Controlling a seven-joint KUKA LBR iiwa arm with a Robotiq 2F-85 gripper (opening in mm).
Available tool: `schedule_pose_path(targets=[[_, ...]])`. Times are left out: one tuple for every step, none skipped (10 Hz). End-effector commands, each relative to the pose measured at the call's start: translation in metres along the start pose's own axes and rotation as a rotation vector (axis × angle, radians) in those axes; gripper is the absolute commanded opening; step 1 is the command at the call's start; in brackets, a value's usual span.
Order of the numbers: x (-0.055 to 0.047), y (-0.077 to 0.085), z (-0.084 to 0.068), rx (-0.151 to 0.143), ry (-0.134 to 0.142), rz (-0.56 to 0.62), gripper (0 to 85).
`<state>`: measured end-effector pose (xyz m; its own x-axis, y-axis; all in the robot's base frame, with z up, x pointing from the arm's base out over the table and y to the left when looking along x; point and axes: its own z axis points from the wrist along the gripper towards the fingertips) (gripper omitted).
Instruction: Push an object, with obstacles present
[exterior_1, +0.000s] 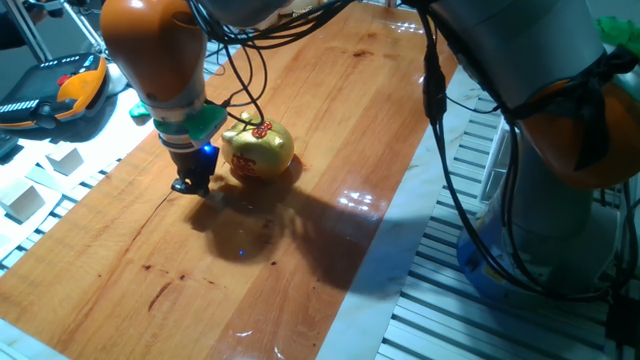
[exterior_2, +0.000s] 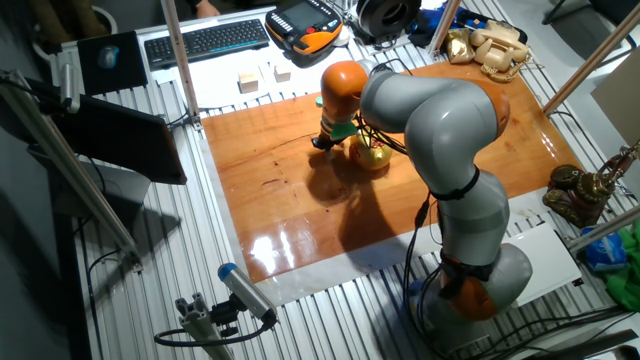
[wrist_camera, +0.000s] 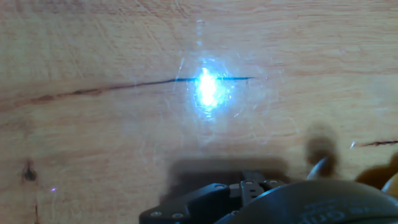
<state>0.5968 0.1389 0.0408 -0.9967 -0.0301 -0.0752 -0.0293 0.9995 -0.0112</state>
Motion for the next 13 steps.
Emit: schedule_pose_path(targets=[[0.002,0.000,-0.001,0.003,-0.001,-0.001,0.0],[0.005,0.001,0.000,0.006,-0.004,-0.002,0.0],[0.007,0.002,0.001,0.008,-0.007,-0.002,0.0],[0.009,0.002,0.001,0.008,-0.009,-0.004,0.0],[0.011,0.003,0.001,0.005,-0.009,-0.004,0.0],[0.013,0.003,0.000,0.005,-0.008,-0.004,0.0],[0.014,0.002,0.001,0.006,-0.008,-0.005,0.0],[0.016,0.000,0.002,0.006,-0.008,-0.010,0.0],[0.018,-0.002,0.005,0.003,-0.009,-0.011,0.0],[0.019,-0.002,0.006,0.003,-0.011,-0.011,0.0],[0.020,-0.001,0.006,0.003,-0.011,-0.007,0.0],[0.021,-0.001,0.005,0.002,-0.011,-0.002,0.0],[0.021,0.000,0.004,-0.003,-0.009,0.003,0.0]])
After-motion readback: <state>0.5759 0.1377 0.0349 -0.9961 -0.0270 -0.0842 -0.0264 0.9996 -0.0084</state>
